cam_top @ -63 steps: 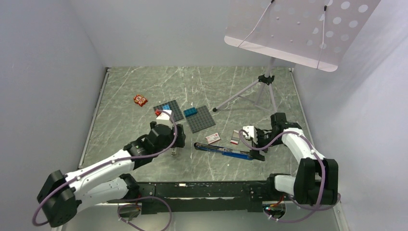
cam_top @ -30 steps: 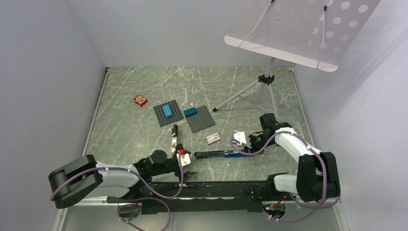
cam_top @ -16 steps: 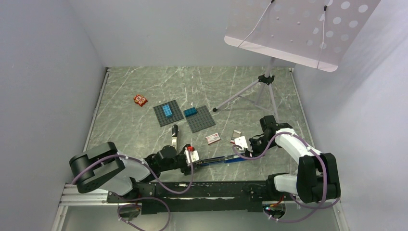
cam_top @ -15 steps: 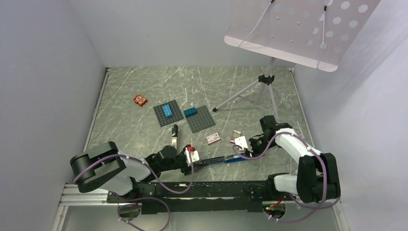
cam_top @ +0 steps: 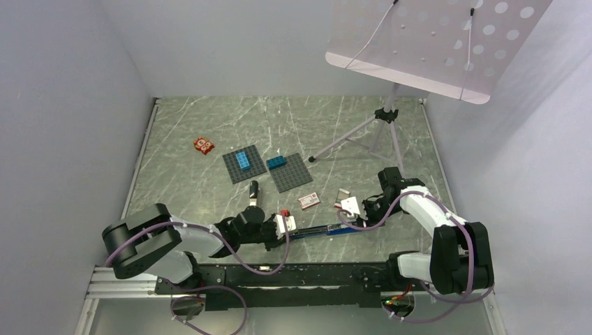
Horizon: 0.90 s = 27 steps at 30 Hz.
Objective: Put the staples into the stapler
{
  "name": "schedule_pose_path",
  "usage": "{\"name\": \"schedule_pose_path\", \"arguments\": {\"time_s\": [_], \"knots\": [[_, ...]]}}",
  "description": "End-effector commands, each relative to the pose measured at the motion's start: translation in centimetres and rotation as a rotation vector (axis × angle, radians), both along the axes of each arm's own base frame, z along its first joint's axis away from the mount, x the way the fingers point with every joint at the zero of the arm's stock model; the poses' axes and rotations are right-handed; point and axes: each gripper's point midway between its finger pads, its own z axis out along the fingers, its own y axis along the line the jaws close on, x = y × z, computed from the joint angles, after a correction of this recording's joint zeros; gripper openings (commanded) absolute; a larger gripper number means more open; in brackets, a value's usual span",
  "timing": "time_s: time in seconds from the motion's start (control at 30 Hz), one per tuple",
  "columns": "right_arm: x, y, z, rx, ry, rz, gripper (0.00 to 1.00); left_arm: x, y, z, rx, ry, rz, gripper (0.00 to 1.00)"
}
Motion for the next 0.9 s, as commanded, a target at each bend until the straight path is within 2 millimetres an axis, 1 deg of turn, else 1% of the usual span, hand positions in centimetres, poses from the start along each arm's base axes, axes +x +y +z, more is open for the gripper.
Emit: {"name": "schedule_pose_path", "arguments": {"time_s": [0.0,0.07,0.1,0.2,0.23,0.27,0.33,0.4,0.5,0.57,0.7,0.77,0.87], "knots": [[0.1,1.5,0.9,0.069,-0.003,0.021,0.1,-0.8,-1.7,3.4,-0.062,-0.001,-0.075,0.0],[0.1,1.5,0.8,0.066,-0.004,0.018,0.09,-0.3,-2.1,6.5,-0.119,-0.049,-0.061,0.0],[0.1,1.5,0.8,0.065,-0.005,0.015,0.09,-0.2,-2.4,8.6,-0.156,-0.082,-0.064,0.0],[0.2,1.7,0.9,0.068,-0.009,0.013,0.09,-0.1,-3.3,12.8,-0.219,-0.151,-0.097,0.0],[0.1,1.8,1.0,0.072,-0.007,0.014,0.09,0.0,-3.9,14.0,-0.237,-0.166,-0.111,0.0],[0.1,2.0,1.1,0.077,-0.006,0.014,0.09,0.0,-4.5,14.8,-0.25,-0.172,-0.127,0.0],[0.1,2.4,1.4,0.094,-0.003,0.009,0.09,-0.1,-6.4,15.8,-0.287,-0.159,-0.181,0.0],[0.1,2.9,1.7,0.123,0.006,0.003,0.09,-0.1,-8.7,16.0,-0.317,-0.126,-0.225,0.0],[-0.2,3.5,2.0,0.154,0.032,-0.005,0.09,0.3,-11.7,15.6,-0.355,-0.096,-0.252,0.0],[-0.1,3.7,2.1,0.166,0.034,-0.012,0.1,0.6,-13.1,14.8,-0.368,-0.072,-0.26,0.0],[-0.1,3.9,2.2,0.178,0.048,-0.023,0.12,1.1,-14.9,13.5,-0.385,-0.028,-0.262,0.0],[-0.2,4.0,2.3,0.185,0.061,-0.025,0.12,1.1,-15.7,13.1,-0.394,-0.007,-0.272,0.0],[-0.1,4.0,2.4,0.189,0.068,-0.037,0.14,1.1,-16.1,12.1,-0.392,0.016,-0.274,0.0]]}}
